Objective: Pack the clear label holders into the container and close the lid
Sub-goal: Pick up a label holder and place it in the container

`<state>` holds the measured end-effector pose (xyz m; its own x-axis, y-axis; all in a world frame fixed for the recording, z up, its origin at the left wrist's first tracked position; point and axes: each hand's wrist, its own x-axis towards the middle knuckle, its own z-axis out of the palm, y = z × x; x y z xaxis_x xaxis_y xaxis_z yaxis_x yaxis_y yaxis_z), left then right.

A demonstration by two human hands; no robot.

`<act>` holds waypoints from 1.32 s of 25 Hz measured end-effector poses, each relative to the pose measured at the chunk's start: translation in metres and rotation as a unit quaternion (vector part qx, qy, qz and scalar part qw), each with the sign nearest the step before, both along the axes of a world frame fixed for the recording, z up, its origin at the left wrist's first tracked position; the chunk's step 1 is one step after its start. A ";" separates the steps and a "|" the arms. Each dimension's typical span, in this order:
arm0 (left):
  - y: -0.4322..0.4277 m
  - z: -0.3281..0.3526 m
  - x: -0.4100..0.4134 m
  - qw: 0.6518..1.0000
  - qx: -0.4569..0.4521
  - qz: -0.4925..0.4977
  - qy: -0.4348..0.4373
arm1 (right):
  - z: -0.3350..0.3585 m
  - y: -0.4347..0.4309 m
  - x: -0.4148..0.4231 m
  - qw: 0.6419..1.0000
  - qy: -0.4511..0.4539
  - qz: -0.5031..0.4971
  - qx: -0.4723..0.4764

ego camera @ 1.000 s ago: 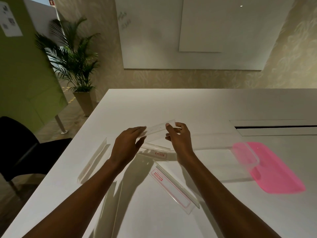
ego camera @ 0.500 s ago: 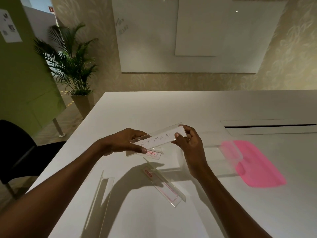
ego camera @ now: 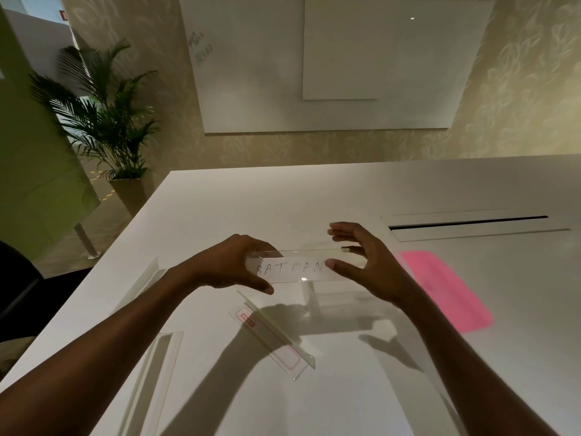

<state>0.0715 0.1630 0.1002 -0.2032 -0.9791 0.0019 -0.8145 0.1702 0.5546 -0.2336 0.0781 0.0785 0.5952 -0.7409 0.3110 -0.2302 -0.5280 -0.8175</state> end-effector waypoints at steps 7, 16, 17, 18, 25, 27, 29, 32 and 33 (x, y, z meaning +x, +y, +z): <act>-0.036 0.007 -0.034 0.998 -0.051 -0.002 -0.048 | 0.006 -0.051 -0.021 0.977 0.187 0.017 -0.102; -0.088 -0.015 -0.084 0.993 -0.069 0.015 -0.092 | -0.032 -0.112 -0.044 0.962 0.261 -0.010 -0.085; -0.095 -0.021 -0.091 0.993 -0.065 0.018 -0.099 | -0.035 -0.118 -0.043 0.954 0.285 -0.009 -0.091; -0.103 -0.028 -0.098 0.991 -0.062 0.025 -0.119 | -0.038 -0.124 -0.043 0.945 0.311 -0.009 -0.098; -0.140 -0.069 -0.123 0.973 0.014 0.088 -0.212 | -0.063 -0.147 -0.031 0.872 0.469 -0.009 -0.136; -0.147 -0.078 -0.126 0.969 0.021 0.098 -0.224 | -0.069 -0.146 -0.033 0.859 0.482 -0.014 -0.173; -0.151 -0.086 -0.127 0.968 0.021 0.105 -0.225 | -0.069 -0.145 -0.036 0.849 0.488 -0.012 -0.203; -0.154 -0.097 -0.124 0.960 0.015 0.089 -0.265 | -0.066 -0.140 -0.037 0.847 0.477 -0.007 -0.234; -0.153 -0.100 -0.123 0.954 0.006 0.078 -0.290 | -0.065 -0.137 -0.036 0.850 0.471 -0.011 -0.236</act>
<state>-0.0516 0.0101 0.0002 -0.0179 -0.9968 -0.0779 -0.9998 0.0175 0.0050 -0.2694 -0.0594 0.0139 0.7325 -0.6800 -0.0307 -0.6791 -0.7331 0.0367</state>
